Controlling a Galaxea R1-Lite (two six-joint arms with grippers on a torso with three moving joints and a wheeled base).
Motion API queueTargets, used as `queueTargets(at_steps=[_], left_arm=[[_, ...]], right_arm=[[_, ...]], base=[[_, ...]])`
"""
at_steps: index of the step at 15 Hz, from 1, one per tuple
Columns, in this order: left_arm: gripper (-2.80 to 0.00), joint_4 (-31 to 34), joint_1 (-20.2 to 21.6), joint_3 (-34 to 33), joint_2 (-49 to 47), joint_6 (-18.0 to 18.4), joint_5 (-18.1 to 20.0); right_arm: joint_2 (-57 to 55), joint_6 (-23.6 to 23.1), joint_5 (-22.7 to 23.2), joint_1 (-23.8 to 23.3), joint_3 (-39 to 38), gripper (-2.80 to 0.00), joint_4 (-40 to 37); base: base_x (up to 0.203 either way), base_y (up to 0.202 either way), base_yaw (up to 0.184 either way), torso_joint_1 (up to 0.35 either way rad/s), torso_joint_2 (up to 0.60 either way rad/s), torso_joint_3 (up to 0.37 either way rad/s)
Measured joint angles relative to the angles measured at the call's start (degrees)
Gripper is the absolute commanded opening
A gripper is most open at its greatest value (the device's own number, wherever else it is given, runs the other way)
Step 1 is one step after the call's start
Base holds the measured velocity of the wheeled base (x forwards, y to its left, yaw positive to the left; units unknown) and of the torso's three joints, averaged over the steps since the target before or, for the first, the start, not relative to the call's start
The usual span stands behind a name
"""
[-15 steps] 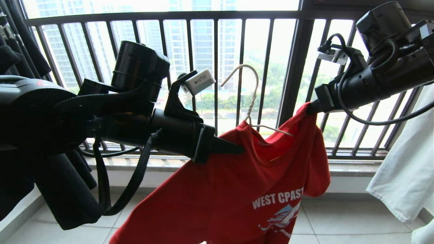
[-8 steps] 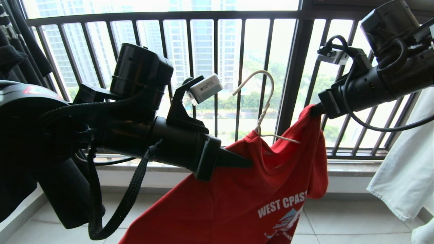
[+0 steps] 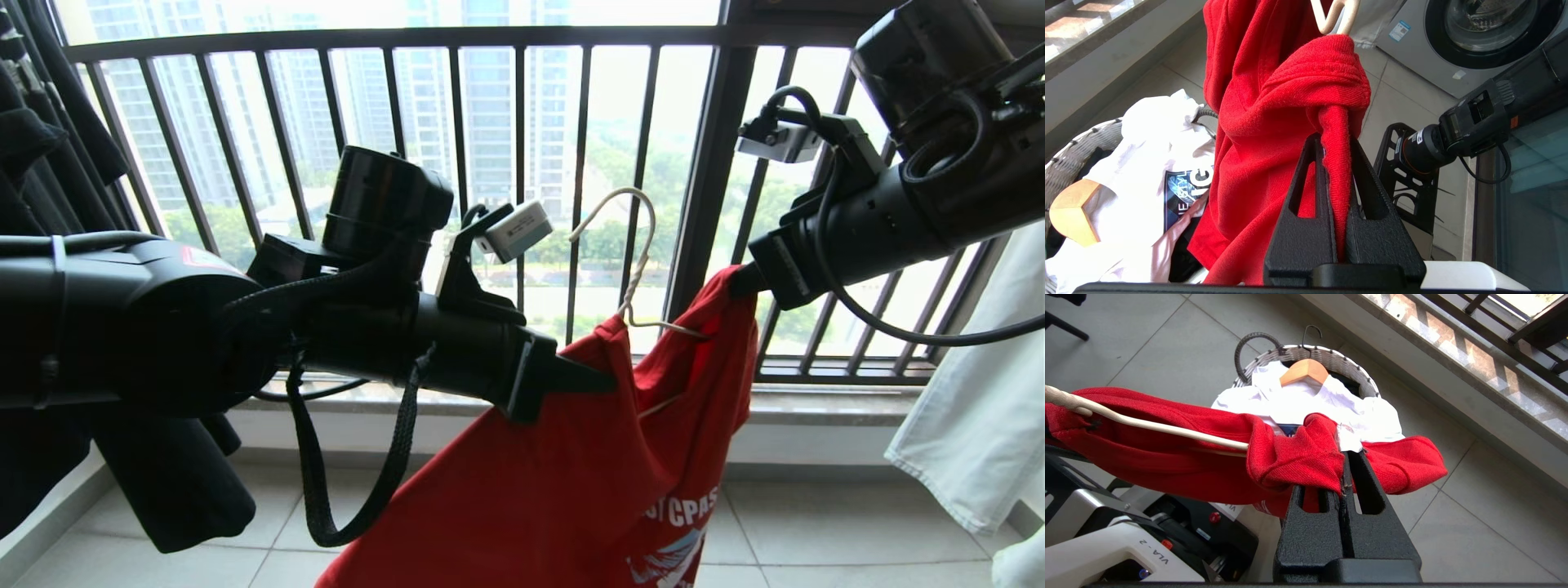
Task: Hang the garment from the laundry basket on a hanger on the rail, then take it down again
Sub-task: Hang the clothes on the clothes rack
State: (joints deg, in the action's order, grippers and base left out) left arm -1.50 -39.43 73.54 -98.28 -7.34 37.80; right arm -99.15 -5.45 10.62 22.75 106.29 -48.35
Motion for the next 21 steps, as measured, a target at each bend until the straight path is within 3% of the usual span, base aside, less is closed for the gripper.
queueTargets(at_steps=[3,6,10,13,16,21], left_arm=[[-2.8,-7.81,0.19,-2.08,-2.08,-3.53,0.07],[-2.8,-15.92,0.19,-4.55,-4.12,-4.53,-0.32],[-2.8,-28.47,-0.29,-7.45,-6.85,-6.2,-7.03],[-2.8,-34.21,-1.29,-9.31,-7.88,-6.57,-9.52],[-2.8,-37.66,-2.82,-11.14,-7.75,-6.76,-11.37],[-2.8,-44.75,-5.58,-13.67,-6.65,-6.65,-17.62]], right_arm=[[0.2,-0.14,-2.1,0.47,0.22,-2.8,3.12],[0.3,-0.18,-5.76,2.81,-0.14,-2.8,3.89],[0.95,0.46,-8.21,5.4,-1.32,-2.8,4.68],[1.35,1.98,-9.67,7.86,-1.39,-2.8,7.85],[1.33,3.45,-13.78,10.96,-1.43,-2.8,11.87],[0.2,4.38,-24.98,16.91,-0.74,-2.8,13.59]], base=[[0.0,0.0,0.0,0.0,0.0,0.0],[0.0,0.0,0.0,0.0,0.0,0.0],[0.0,0.0,0.0,0.0,0.0,0.0],[0.0,0.0,0.0,0.0,0.0,0.0],[0.0,0.0,0.0,0.0,0.0,0.0],[0.0,0.0,0.0,0.0,0.0,0.0]])
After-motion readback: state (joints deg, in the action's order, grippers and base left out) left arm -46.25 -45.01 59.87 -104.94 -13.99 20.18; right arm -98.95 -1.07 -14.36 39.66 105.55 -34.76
